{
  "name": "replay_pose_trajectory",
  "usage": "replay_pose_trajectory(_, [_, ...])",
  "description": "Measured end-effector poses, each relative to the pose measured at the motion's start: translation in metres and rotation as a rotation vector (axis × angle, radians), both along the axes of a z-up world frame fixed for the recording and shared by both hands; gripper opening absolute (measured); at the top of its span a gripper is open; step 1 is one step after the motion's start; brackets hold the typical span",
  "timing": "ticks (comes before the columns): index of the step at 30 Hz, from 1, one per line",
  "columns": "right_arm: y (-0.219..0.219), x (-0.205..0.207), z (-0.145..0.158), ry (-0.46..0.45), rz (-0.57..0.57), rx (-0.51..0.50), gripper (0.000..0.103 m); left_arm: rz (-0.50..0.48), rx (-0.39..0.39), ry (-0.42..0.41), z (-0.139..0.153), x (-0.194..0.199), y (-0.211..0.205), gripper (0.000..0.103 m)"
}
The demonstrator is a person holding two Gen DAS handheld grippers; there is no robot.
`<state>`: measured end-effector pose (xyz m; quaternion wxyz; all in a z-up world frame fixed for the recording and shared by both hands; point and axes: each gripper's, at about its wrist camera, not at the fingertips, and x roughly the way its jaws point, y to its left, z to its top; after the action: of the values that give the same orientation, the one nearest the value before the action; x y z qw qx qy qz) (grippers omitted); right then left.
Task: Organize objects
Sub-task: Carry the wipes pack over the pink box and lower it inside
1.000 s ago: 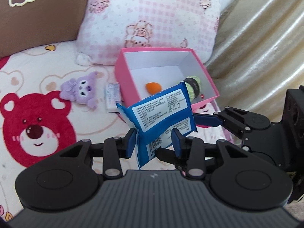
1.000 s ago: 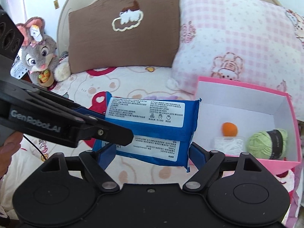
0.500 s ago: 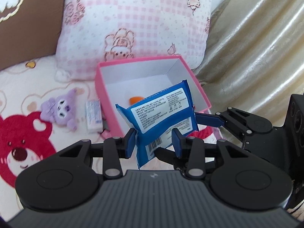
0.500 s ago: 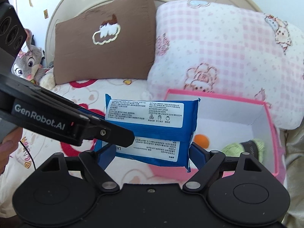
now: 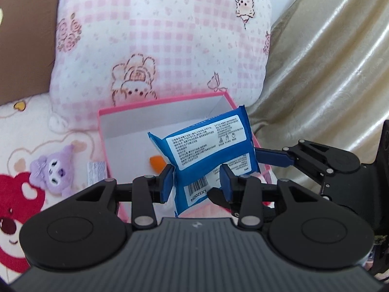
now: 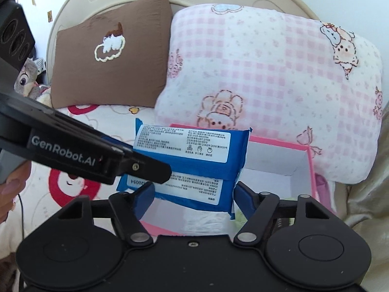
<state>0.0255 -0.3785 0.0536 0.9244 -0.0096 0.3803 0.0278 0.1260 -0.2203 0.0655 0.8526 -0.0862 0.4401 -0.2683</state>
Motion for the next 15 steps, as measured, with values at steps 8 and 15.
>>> replay_pose_trajectory(8, [-0.037,0.038,-0.010,0.021,0.021,-0.110,0.074,0.019,0.014,-0.005,-0.014,0.047,-0.041,0.038])
replay_pose_trajectory(15, [-0.063,0.062,-0.029,0.070,0.033,-0.108,0.072,0.023,0.038,0.041,-0.040,0.080,-0.061,0.038])
